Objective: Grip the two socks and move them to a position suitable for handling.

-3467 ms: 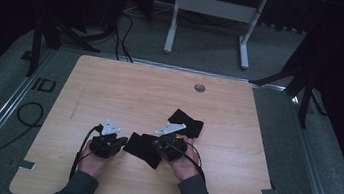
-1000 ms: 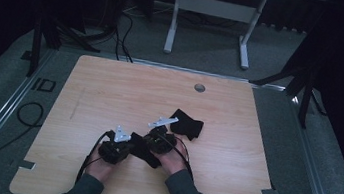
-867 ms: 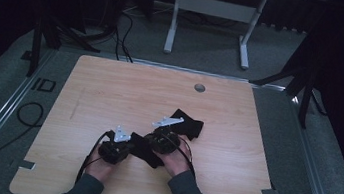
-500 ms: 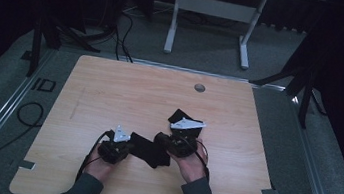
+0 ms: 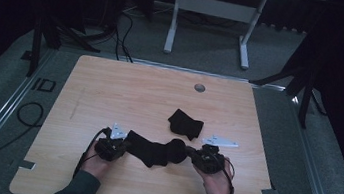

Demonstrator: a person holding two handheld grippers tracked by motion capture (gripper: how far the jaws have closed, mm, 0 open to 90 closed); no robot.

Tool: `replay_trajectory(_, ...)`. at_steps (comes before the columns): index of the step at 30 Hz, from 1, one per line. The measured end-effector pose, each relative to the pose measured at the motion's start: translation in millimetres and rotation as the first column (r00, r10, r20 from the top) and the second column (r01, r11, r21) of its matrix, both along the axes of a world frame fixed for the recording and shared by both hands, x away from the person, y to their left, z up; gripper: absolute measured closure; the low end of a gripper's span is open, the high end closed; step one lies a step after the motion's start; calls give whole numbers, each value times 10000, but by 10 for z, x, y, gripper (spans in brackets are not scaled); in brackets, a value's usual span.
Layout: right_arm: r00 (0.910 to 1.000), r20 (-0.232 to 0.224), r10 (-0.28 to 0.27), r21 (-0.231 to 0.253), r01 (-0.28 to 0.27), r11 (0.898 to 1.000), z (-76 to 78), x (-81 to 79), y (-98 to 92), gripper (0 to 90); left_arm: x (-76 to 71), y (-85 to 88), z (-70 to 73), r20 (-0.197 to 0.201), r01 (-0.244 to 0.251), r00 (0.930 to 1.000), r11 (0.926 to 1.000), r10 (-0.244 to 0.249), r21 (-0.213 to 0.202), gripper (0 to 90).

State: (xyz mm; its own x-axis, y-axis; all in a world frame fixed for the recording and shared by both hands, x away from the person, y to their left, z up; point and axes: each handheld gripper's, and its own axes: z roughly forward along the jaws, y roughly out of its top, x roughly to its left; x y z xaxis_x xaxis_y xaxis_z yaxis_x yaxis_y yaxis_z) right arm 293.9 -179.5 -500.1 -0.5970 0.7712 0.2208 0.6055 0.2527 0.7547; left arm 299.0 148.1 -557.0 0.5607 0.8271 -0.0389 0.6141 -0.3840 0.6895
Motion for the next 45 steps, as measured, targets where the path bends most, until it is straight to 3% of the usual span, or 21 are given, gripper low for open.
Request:
replay_trajectory(3, 9998, -28, -201, -92, 200, 9998, -13, 4, -74, 880, 5, 14, -1, 24, -54, 10000, 10000, 54, -1, 872)
replay_trajectory(6, 9977, -179, -652, -569, 641, 9963, -80, 40, -213, 880, 9, 26, 2, 7, -71, 10000, 10000, 71, 22, 873)
replay_trajectory(11, 9925, -461, -1133, -1340, 1062, 9853, -163, 92, -285, 843, 7, 19, 2, 38, -42, 10000, 10000, 42, 58, 873)
replay_trajectory(13, 9905, -316, -1341, -1522, 1278, 9800, -155, 107, -284, 794, 8, 18, 0, 51, -24, 10000, 10000, 24, 46, 872)
replay_trajectory(16, 9910, -147, -1331, -1499, 1295, 9802, -103, 143, -259, 776, 10, 11, -1, 51, -26, 10000, 10000, 26, 34, 872)
replay_trajectory(22, 9958, 6, -913, -1594, 902, 9831, -27, 302, -89, 753, 6, -15, -6, 110, 50, 9999, 10000, -51, 28, 872)
replay_trajectory(34, 9991, -301, -301, -1834, 241, 9827, -58, 742, 330, 736, 2, -41, -7, 152, 144, 9998, 9999, -145, 89, 872)
replay_trajectory(40, 9991, -423, -2, -2270, -94, 9739, -122, 919, 530, 704, 1, -44, -8, 161, 157, 9997, 9998, -159, 96, 871)
replay_trajectory(43, 9994, -320, 127, -2712, -209, 9623, -156, 979, 634, 689, 0, -47, -8, 160, 172, 9997, 9998, -174, 84, 871)
replay_trajectory(45, 9992, -360, 189, -2790, -282, 9599, -169, 1022, 687, 683, -1, -49, -8, 162, 175, 9997, 9998, -177, 91, 871)
